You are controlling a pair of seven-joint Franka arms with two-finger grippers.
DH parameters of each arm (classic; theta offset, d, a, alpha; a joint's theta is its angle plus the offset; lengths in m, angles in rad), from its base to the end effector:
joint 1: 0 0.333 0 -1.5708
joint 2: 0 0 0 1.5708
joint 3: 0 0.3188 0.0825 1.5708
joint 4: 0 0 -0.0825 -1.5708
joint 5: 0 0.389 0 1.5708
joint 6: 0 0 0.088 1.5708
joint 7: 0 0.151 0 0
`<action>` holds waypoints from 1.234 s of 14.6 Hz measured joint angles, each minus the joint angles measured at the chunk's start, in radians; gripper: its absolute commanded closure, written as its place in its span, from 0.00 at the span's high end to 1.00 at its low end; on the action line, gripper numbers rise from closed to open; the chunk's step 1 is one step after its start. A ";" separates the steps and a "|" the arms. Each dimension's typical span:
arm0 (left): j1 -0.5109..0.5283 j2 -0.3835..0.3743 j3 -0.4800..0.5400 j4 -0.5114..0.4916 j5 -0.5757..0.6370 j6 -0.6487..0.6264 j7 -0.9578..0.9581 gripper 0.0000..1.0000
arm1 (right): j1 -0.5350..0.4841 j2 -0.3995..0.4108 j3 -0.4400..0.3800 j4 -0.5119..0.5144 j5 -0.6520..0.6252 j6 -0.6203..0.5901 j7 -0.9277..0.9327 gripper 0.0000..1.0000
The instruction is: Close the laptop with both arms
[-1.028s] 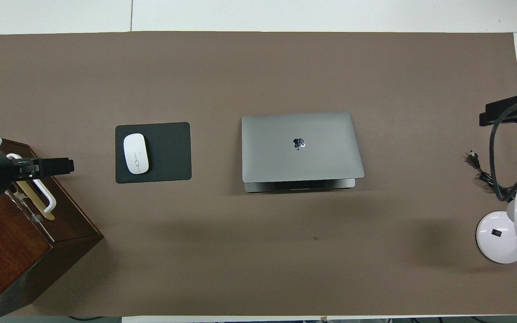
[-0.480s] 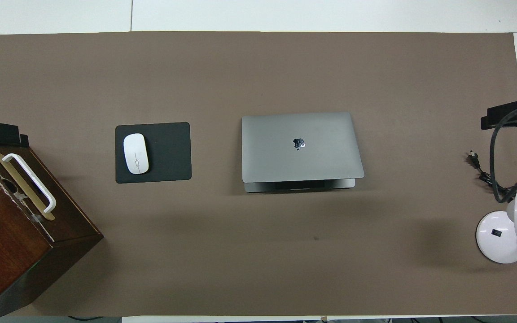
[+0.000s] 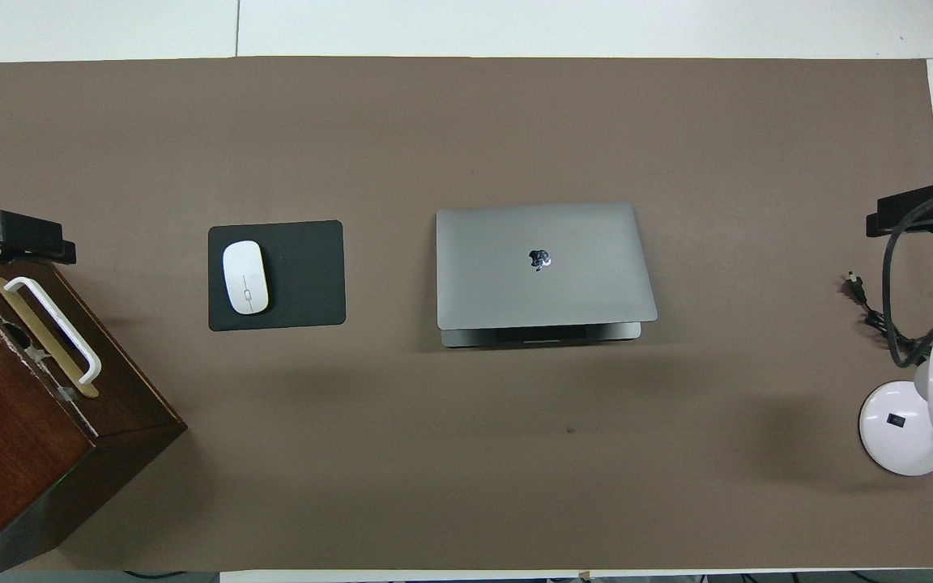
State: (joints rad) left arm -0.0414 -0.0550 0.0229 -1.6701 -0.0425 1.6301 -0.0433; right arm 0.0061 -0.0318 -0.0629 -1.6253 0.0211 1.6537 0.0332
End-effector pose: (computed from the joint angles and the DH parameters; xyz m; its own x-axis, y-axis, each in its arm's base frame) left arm 0.5472 -0.0160 0.5715 0.9995 0.0273 0.0130 0.0267 -0.9987 0.0443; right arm 0.5593 -0.0293 0.5825 0.9940 -0.0916 0.0593 -0.0902 -0.9956 -0.0251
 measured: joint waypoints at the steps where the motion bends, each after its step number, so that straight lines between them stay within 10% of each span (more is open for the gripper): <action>1: 0.000 0.000 0.000 0.000 0.004 0.001 0.011 1.00 | 0.000 0.000 0.000 0.000 -0.006 0.000 -0.001 1.00; 18: 0.000 0.000 0.000 -0.007 0.009 0.032 0.032 1.00 | 0.000 -0.001 -0.001 -0.001 -0.045 0.001 -0.003 1.00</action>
State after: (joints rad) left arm -0.0413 -0.0551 0.0228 -1.6767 -0.0332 1.6625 -0.0109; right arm 0.0059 -0.0325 -0.0636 -1.6258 -0.0240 1.6543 0.0304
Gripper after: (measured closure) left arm 0.000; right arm 0.000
